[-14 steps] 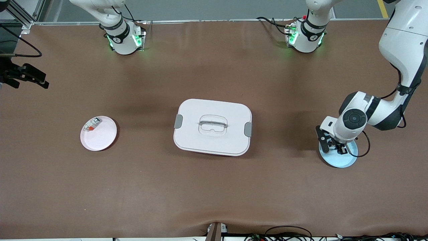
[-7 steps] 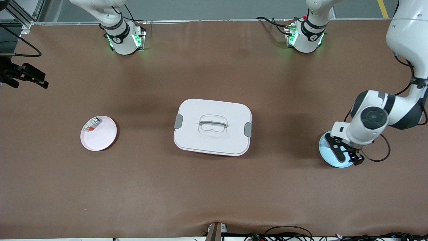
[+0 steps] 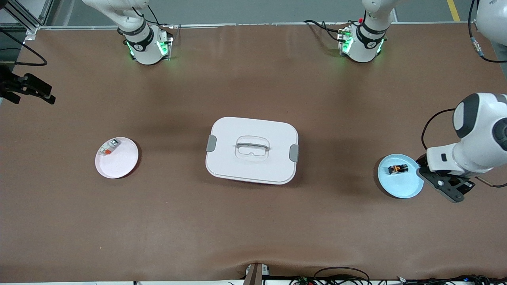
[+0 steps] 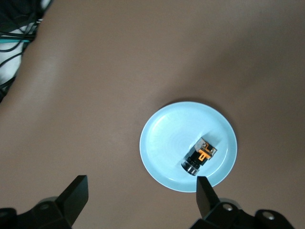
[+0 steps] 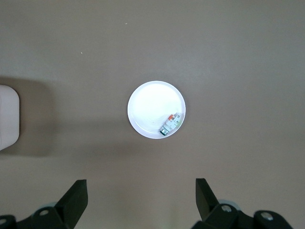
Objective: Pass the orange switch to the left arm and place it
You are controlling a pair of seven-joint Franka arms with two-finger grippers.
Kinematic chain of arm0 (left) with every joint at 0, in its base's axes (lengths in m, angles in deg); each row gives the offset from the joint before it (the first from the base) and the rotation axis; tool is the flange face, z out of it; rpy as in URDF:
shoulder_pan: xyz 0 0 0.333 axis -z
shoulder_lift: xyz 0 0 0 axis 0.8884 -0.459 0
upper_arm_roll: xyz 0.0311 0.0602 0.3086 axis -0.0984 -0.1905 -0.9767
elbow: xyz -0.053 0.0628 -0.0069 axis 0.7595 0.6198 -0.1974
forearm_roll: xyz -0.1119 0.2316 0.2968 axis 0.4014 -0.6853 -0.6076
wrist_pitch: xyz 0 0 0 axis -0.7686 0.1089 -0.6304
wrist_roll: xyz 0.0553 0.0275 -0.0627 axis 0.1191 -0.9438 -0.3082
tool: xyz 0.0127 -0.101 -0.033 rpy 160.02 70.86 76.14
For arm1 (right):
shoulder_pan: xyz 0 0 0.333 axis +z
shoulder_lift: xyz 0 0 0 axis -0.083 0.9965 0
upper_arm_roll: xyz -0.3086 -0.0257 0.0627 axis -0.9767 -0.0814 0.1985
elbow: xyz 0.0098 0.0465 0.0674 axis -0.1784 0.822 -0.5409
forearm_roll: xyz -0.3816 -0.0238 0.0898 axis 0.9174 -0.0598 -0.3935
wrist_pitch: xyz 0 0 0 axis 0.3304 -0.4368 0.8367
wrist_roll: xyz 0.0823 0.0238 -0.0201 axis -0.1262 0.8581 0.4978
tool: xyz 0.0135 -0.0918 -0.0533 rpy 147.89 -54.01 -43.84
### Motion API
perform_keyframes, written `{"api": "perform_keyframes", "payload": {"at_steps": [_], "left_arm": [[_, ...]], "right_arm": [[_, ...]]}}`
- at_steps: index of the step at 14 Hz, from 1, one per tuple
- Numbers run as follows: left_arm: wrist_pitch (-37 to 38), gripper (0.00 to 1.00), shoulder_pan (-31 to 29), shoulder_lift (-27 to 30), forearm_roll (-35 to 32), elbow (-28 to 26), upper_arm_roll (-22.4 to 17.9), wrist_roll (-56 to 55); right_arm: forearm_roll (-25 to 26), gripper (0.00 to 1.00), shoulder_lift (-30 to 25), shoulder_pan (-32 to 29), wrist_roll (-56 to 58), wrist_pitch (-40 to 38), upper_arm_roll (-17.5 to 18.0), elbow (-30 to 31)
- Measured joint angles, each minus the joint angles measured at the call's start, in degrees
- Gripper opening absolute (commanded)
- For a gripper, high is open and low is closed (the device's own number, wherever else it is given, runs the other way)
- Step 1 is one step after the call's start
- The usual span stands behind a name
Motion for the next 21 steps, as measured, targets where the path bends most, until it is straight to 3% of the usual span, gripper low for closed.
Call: {"api": "perform_keyframes", "payload": {"at_steps": [4,7,15,17,21], "left_arm": [[7.3,1.00,0.1,0.9,1.7,5.1,4.2,-18.5],[10.1,1.00,0.3,2.9,4.4,6.5,5.0,-28.2],[15.8,1.00,1.3,7.8,9.5,9.6,4.7,-33.6],[18.0,1.00,6.8,10.4,12.4,9.8,-0.8,-34.8],[22.4,1.00,23.4,17.3,21.4,10.0,-22.6,-35.1]], "right_arm": [[0.0,1.00,0.0,0.0,0.0,0.0,0.0,0.0],[0.0,1.00,0.0,0.0,0.0,0.0,0.0,-0.1],[0.0,1.00,-0.1,0.0,0.0,0.0,-0.2,-0.3],[0.0,1.00,-0.1,0.0,0.0,0.0,-0.2,-0.3],[0.0,1.00,-0.1,0.0,0.0,-0.6,-0.4,-0.5]]}}
